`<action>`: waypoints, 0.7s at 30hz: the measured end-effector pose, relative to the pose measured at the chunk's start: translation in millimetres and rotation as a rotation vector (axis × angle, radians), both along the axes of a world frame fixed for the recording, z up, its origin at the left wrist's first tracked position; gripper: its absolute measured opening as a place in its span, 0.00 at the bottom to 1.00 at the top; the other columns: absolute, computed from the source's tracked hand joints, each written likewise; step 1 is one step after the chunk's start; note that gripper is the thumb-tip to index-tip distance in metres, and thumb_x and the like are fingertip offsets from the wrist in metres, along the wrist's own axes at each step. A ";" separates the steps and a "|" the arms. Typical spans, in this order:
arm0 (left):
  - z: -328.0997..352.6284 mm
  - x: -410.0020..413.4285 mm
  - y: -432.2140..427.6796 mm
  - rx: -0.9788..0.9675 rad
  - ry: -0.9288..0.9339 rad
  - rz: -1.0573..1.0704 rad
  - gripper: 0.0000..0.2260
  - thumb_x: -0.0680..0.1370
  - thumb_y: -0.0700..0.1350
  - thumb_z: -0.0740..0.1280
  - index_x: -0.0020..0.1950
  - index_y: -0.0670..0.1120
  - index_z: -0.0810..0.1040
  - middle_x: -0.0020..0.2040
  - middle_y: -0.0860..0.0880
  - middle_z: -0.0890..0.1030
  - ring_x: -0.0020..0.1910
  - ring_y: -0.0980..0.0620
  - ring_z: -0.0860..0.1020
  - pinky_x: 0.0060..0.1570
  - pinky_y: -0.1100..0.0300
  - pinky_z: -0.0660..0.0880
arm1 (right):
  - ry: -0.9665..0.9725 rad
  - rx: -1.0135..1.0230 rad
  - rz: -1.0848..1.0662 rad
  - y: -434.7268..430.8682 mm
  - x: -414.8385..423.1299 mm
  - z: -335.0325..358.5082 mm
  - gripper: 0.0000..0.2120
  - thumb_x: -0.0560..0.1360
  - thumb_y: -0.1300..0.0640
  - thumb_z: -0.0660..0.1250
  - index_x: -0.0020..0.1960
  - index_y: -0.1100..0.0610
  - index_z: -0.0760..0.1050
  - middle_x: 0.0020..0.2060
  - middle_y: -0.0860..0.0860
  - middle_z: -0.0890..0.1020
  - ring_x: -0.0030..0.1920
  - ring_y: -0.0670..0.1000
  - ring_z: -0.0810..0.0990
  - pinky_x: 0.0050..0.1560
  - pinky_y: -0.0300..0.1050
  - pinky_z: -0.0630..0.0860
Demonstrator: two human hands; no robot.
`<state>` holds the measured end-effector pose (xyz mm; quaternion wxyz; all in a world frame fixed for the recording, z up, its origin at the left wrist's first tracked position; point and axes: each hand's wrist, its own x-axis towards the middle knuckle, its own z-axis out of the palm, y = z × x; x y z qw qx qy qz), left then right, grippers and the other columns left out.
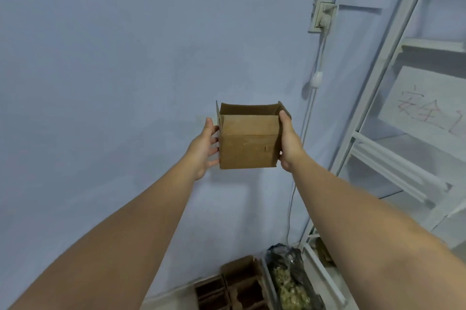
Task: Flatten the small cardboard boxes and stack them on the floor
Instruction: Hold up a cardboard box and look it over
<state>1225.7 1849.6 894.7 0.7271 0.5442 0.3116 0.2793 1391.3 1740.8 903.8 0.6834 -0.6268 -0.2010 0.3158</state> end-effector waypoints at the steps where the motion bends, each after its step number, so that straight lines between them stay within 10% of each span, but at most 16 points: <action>1: -1.9 7.3 -3.5 0.006 0.005 0.023 0.29 0.78 0.66 0.51 0.71 0.51 0.68 0.68 0.48 0.73 0.66 0.46 0.72 0.59 0.49 0.72 | -0.004 -0.001 0.030 -2.1 12.7 -2.0 0.17 0.73 0.32 0.60 0.49 0.43 0.77 0.34 0.39 0.84 0.33 0.40 0.83 0.26 0.35 0.76; 9: -19.3 69.2 -52.2 -0.029 0.037 0.245 0.18 0.79 0.64 0.53 0.53 0.56 0.76 0.61 0.50 0.75 0.61 0.47 0.74 0.57 0.50 0.73 | 0.017 -0.065 0.242 -24.9 94.4 -18.5 0.28 0.73 0.31 0.59 0.65 0.47 0.71 0.54 0.47 0.80 0.52 0.48 0.79 0.44 0.43 0.76; 21: -82.8 83.9 -82.9 -0.162 0.090 0.336 0.18 0.77 0.66 0.55 0.54 0.57 0.76 0.58 0.51 0.77 0.56 0.49 0.77 0.51 0.50 0.75 | 0.130 -0.146 0.325 -41.2 107.6 -76.7 0.38 0.67 0.24 0.58 0.70 0.45 0.68 0.64 0.46 0.75 0.62 0.49 0.75 0.53 0.47 0.77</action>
